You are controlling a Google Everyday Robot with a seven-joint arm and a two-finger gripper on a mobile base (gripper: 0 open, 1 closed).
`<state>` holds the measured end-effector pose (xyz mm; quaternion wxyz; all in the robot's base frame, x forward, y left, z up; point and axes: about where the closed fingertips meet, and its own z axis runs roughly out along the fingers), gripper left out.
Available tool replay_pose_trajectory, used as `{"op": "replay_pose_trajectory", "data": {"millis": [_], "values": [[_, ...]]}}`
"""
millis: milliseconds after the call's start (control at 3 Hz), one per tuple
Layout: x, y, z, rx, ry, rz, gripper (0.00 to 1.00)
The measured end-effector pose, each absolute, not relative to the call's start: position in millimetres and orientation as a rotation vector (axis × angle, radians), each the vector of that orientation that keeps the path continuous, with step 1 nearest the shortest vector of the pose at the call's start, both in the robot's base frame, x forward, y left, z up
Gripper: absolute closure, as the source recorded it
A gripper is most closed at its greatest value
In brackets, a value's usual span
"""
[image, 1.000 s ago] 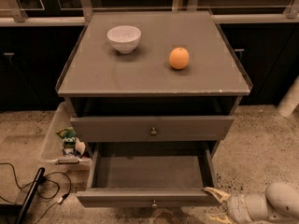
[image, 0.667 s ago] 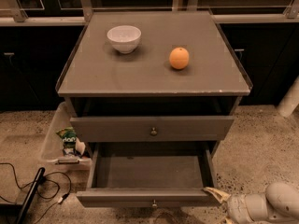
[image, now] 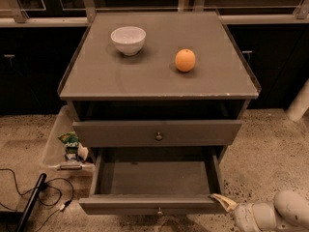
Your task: Open middle drawer
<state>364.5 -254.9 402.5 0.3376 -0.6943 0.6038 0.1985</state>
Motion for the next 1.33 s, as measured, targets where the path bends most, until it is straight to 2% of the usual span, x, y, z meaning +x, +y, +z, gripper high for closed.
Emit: {"op": "replay_pose_trajectory", "data": {"millis": [667, 1333], "values": [[365.2, -253.3, 413.1, -1.821, 1.571, 0.503, 0.0], [394.6, -239.3, 497.2, -1.929, 1.489, 0.337, 0.0]]}}
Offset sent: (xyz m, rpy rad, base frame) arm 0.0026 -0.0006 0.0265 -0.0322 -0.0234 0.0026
